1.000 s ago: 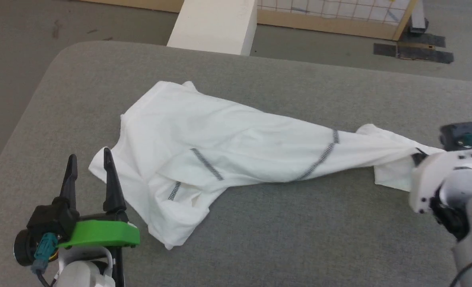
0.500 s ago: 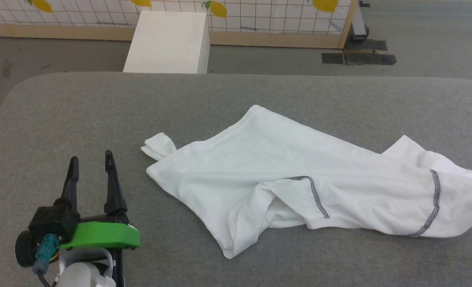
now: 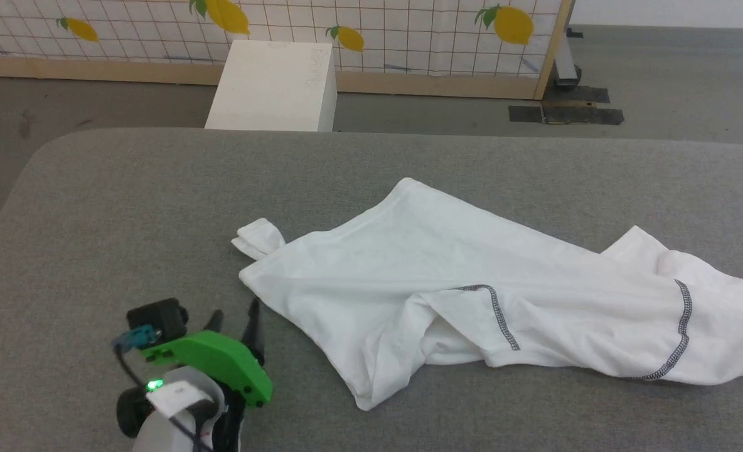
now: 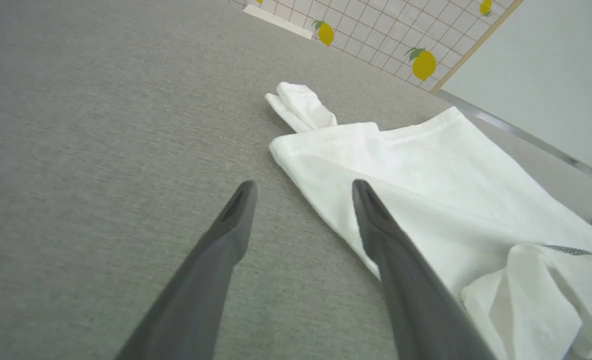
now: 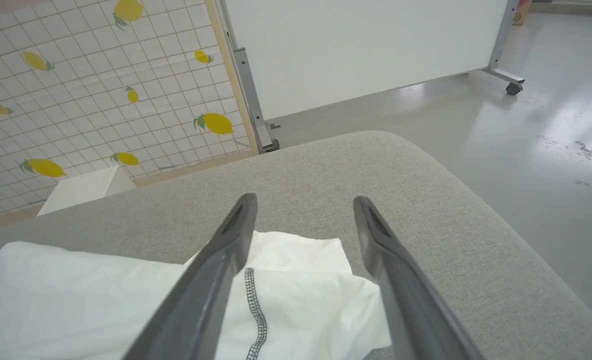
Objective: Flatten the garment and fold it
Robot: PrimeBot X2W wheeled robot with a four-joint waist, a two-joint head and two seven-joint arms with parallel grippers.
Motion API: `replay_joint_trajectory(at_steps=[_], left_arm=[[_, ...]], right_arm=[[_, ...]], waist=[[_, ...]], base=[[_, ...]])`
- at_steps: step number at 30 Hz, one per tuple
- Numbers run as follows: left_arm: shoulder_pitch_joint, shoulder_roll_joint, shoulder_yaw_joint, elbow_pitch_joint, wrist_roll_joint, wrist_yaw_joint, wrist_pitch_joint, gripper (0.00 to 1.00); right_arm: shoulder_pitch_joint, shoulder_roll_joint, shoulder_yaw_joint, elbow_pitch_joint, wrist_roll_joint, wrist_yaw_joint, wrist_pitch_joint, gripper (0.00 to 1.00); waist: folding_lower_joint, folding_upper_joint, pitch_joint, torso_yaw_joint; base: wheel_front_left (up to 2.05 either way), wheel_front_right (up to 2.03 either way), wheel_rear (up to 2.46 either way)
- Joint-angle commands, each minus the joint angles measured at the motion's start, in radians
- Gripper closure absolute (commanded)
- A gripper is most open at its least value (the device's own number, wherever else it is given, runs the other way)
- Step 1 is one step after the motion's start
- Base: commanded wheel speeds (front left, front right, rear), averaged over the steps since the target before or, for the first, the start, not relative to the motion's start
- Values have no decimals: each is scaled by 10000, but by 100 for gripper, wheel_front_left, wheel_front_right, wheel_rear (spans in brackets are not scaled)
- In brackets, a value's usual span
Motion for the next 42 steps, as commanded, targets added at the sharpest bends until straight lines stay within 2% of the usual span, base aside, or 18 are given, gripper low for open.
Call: replay_joint_trajectory(at_steps=[1, 3, 6, 12, 13, 14, 17, 22, 25, 31, 34, 38, 39, 40, 42], left_arm=[[-389, -60, -264, 230, -431, 127, 638, 0], [-650, -62, -576, 552, -786, 257, 1297, 0], [-992, -63, -919, 1089, -1055, 478, 1727, 0], [-1510, -60, -943, 2149, -997, 727, 1368, 0], [-1575, -60, -887, 2221, -1044, 692, 1177, 39], [-1614, -60, -856, 2270, -1083, 643, 1033, 100], [-1674, 7, -795, 2331, -1078, 529, 640, 100], [-1572, 268, -665, 1854, -922, 615, 186, 100], [-1508, 552, -741, 1152, -644, 714, 168, 100], [-2669, 1077, -1057, 23, -186, 437, 395, 100], [-3717, 1402, -1027, 422, 13, 391, 563, 100], [-4872, 1825, -849, 1754, 243, 504, 609, 100], [-5009, 1873, -831, 2025, 272, 519, 568, 79], [-5150, 1883, -794, 2329, 257, 512, 460, 0], [-5296, 1855, -748, 2789, 208, 455, 186, 0]], right_arm=[[162, 31, 205, 73, 157, -15, -136, 0], [187, 33, 522, 218, 224, -15, -183, 0], [151, 34, 855, 390, 300, -15, -268, 0], [22, 36, 1141, 667, 464, -15, -507, 0], [26, 36, 1129, 713, 475, -15, -558, 0], [42, 36, 1115, 749, 482, -15, -597, 0], [94, 36, 1061, 905, 472, -15, -723, 0], [114, 37, 1066, 1165, 509, -15, -859, 0], [81, 37, 1172, 1313, 578, -15, -945, 0], [-104, 37, 1435, 1468, 675, -15, -1094, 0], [-333, 37, 1764, 1540, 732, -15, -1134, 0], [-649, 37, 2221, 1665, 802, -15, -1277, 0], [-690, 37, 2315, 1708, 824, -15, -1306, 0], [-717, 37, 2405, 1773, 841, -15, -1340, 0], [-719, 37, 2495, 1889, 882, -15, -1400, 0]], waist=[[0, -1, 54, -107], [0, -1, 150, -257], [0, -1, 342, -464], [0, -1, 725, -874], [0, -1, 773, -909], [0, -1, 797, -928], [0, -1, 849, -970], [0, -1, 765, -965], [0, -1, 708, -940], [0, -1, 877, -951], [0, -1, 1083, -1153], [0, -1, 1394, -1490], [0, -1, 1454, -1552], [0, -1, 1498, -1593], [0, -1, 1539, -1605]], base=[[0, 0, 0], [0, 0, 0], [0, 0, 0], [0, 0, 0], [0, 0, 0], [0, 0, 0], [0, 0, 0], [0, 0, 0], [0, 0, 0], [0, 0, 0], [0, 0, 0], [0, 0, 0], [0, 0, 0], [0, 0, 0], [0, 0, 0]])
